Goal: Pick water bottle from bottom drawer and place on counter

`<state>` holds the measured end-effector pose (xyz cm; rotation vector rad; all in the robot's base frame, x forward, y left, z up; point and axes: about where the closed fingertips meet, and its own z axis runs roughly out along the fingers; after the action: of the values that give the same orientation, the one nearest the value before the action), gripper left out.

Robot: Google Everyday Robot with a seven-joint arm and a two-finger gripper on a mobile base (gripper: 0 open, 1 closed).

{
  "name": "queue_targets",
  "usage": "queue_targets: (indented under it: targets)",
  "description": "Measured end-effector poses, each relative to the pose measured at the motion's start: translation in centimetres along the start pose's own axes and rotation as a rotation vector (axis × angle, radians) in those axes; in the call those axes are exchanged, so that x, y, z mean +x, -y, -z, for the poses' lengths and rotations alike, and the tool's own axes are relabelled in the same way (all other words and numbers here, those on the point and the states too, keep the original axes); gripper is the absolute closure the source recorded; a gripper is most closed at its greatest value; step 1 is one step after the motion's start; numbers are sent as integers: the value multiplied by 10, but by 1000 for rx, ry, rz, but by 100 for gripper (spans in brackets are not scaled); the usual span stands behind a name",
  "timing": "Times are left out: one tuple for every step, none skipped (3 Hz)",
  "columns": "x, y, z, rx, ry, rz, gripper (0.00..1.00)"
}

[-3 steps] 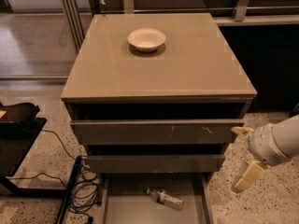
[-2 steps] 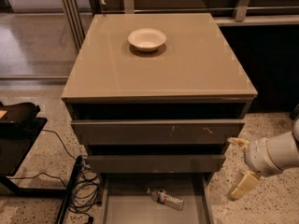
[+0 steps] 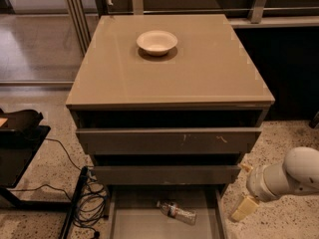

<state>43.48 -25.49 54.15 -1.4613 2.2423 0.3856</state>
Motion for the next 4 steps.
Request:
queue_targets:
  targets:
    - [-3, 8, -2, 31, 5, -24, 0]
    - [-3, 7, -2, 27, 4, -22, 0]
    - [-5, 5, -16, 16, 33, 6, 0]
    - [-13, 5, -54, -3, 95, 46, 0]
